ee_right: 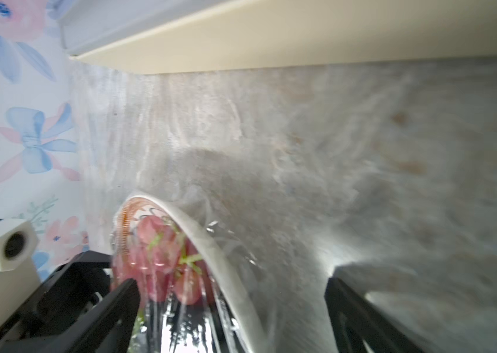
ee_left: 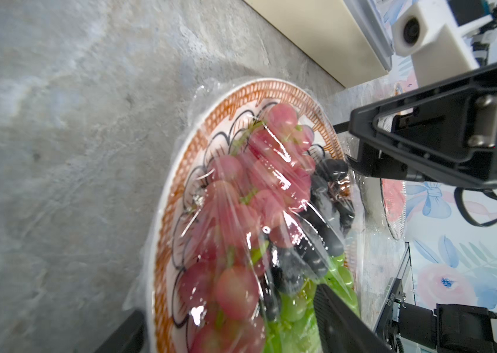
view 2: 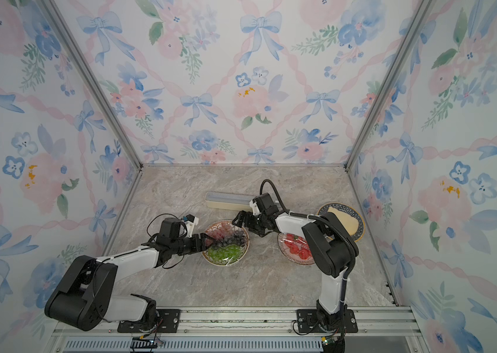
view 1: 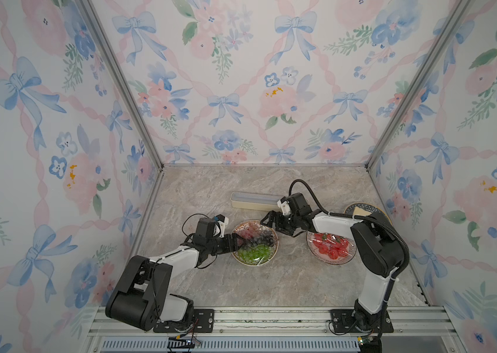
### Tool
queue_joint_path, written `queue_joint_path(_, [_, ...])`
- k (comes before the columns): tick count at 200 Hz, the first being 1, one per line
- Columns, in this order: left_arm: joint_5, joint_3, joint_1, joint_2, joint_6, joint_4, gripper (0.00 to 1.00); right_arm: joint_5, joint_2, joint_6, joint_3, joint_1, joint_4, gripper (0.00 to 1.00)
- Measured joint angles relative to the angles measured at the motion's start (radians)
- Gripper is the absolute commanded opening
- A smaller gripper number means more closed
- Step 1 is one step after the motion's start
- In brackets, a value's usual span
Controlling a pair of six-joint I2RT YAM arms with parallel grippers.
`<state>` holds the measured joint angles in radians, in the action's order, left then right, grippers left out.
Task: Wrap the plate with plastic wrap
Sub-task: Cover the plate with plastic wrap.
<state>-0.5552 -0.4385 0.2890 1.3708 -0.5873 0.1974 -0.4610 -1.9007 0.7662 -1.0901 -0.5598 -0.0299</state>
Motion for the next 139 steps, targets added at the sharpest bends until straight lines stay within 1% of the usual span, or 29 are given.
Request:
queue_joint_path(33, [0.000, 0.000, 0.013, 0.009, 0.000, 0.012, 0.76, -0.053, -0.052, 0.056, -0.027, -0.023, -0.089, 0.97])
queue_joint_path(63, [0.016, 0.002, 0.017, 0.015, 0.000, 0.013, 0.76, -0.090, -0.084, 0.076, -0.043, -0.053, -0.144, 0.97])
queue_joint_path(87, [0.023, 0.003, 0.018, 0.015, 0.000, 0.014, 0.77, -0.092, -0.084, 0.063, -0.043, -0.051, -0.141, 0.97])
queue_joint_path(105, [0.029, 0.003, 0.018, 0.015, 0.000, 0.018, 0.78, -0.080, -0.075, 0.026, -0.043, -0.042, -0.116, 0.97])
queue_joint_path(116, [0.045, 0.003, 0.016, 0.014, 0.003, 0.019, 0.82, -0.055, -0.056, -0.009, -0.043, -0.037, -0.079, 0.97])
queue_joint_path(134, [0.079, 0.003, 0.003, -0.007, 0.008, 0.019, 0.97, 0.001, -0.006, -0.068, -0.043, -0.021, -0.010, 0.97])
queue_joint_path(139, [0.094, 0.003, -0.002, -0.020, 0.006, 0.019, 0.98, 0.017, 0.011, -0.082, -0.043, -0.015, 0.009, 0.97])
